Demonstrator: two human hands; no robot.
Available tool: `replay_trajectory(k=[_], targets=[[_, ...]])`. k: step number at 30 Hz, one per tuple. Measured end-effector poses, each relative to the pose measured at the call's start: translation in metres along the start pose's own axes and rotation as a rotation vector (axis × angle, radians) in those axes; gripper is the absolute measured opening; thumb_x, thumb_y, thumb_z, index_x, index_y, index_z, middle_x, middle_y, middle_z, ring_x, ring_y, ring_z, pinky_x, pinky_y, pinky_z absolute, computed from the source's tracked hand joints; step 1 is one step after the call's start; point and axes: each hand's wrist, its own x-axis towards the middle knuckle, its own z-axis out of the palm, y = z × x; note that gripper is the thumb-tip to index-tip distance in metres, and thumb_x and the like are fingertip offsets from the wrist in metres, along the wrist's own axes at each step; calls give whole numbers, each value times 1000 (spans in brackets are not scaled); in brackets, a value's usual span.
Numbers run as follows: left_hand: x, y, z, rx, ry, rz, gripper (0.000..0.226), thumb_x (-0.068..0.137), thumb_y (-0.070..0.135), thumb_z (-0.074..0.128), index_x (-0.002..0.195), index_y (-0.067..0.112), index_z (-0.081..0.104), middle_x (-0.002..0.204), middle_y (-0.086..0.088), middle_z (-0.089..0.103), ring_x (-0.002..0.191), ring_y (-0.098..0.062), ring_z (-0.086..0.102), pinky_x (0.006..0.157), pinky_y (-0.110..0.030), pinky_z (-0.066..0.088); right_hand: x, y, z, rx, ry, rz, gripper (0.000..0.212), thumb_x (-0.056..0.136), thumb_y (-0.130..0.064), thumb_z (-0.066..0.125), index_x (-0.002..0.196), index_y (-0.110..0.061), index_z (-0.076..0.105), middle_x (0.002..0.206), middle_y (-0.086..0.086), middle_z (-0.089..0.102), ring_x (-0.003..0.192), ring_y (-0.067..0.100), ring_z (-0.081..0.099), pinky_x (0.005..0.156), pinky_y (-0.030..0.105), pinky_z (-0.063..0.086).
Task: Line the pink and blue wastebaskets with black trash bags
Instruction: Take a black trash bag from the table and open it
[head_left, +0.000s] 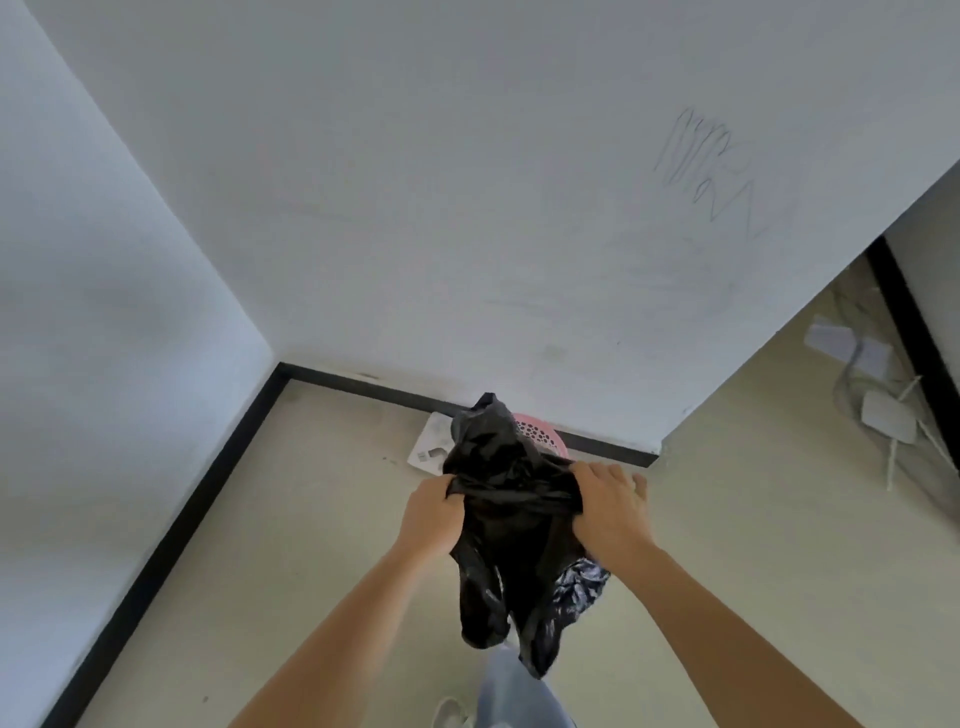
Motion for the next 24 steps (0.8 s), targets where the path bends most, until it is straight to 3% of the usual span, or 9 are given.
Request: replay_trajectory(k=[2, 6, 10, 12, 15, 18, 21, 22, 24], targets=[[42, -5, 4, 2, -44, -18, 27, 88, 6, 36, 69, 10, 54, 68, -5, 56, 69, -29, 53, 54, -28, 31, 37, 20, 12, 89, -73, 116, 50, 79, -10, 49, 127, -22, 49, 134, 0, 50, 129, 25, 37, 110, 47, 23], [124, -22, 25, 29, -159, -50, 35, 91, 16, 40, 116, 19, 64, 114, -2, 66, 106, -25, 60, 79, -27, 40, 113, 42, 39, 601, -86, 235, 52, 83, -3, 42, 130, -21, 53, 134, 6, 53, 118, 27, 49, 98, 37, 42], [196, -32, 49, 43, -243, -95, 27, 88, 12, 48, 109, 21, 63, 110, -5, 64, 100, -25, 60, 78, -31, 43, 183, 49, 65, 919, -189, 342, 48, 92, 3, 37, 132, -17, 53, 115, 9, 59, 87, 20, 57, 67, 24, 46], [231, -43, 61, 38, -264, -99, 35, 81, 10, 55, 114, 22, 58, 124, -6, 58, 105, -23, 57, 82, -32, 45, 215, 51, 82, 982, -193, 368, 45, 94, 2, 37, 131, -17, 53, 112, 9, 60, 80, 15, 56, 60, 18, 44], [282, -66, 85, 9, -319, -137, 72, 74, 2, 55, 142, 22, 38, 150, 2, 25, 132, -22, 39, 84, -20, 41, 264, 56, 121, 1074, -197, 397, 43, 94, 4, 37, 128, -15, 56, 118, 9, 59, 93, 18, 59, 75, 20, 51], [326, -99, 119, 58, -390, -115, 74, 70, 4, 46, 141, 26, 40, 155, 10, 19, 135, -21, 37, 100, -33, 43, 311, 64, 175, 1118, -204, 419, 45, 94, 3, 38, 117, -29, 61, 118, 7, 61, 105, 25, 59, 95, 41, 50], [366, -134, 157, 92, -442, -139, 64, 66, 5, 42, 123, 29, 57, 131, 4, 53, 110, -25, 57, 86, -38, 49, 347, 73, 231, 1153, -206, 469, 46, 94, 2, 36, 119, -28, 61, 108, 1, 64, 98, 21, 61, 87, 34, 49], [379, -143, 168, 93, -458, -139, 50, 66, 1, 42, 102, 27, 65, 103, 1, 63, 87, -26, 61, 71, -36, 49, 358, 75, 249, 1161, -212, 475, 44, 94, 0, 37, 119, -27, 61, 107, -1, 65, 98, 19, 62, 89, 33, 50], [407, -157, 187, 79, -473, -150, 30, 68, -6, 44, 62, 23, 51, 54, 4, 49, 53, -21, 46, 52, -29, 32, 379, 81, 285, 1191, -229, 460, 39, 96, -4, 40, 110, -30, 65, 109, 1, 68, 102, 19, 63, 96, 35, 50]])
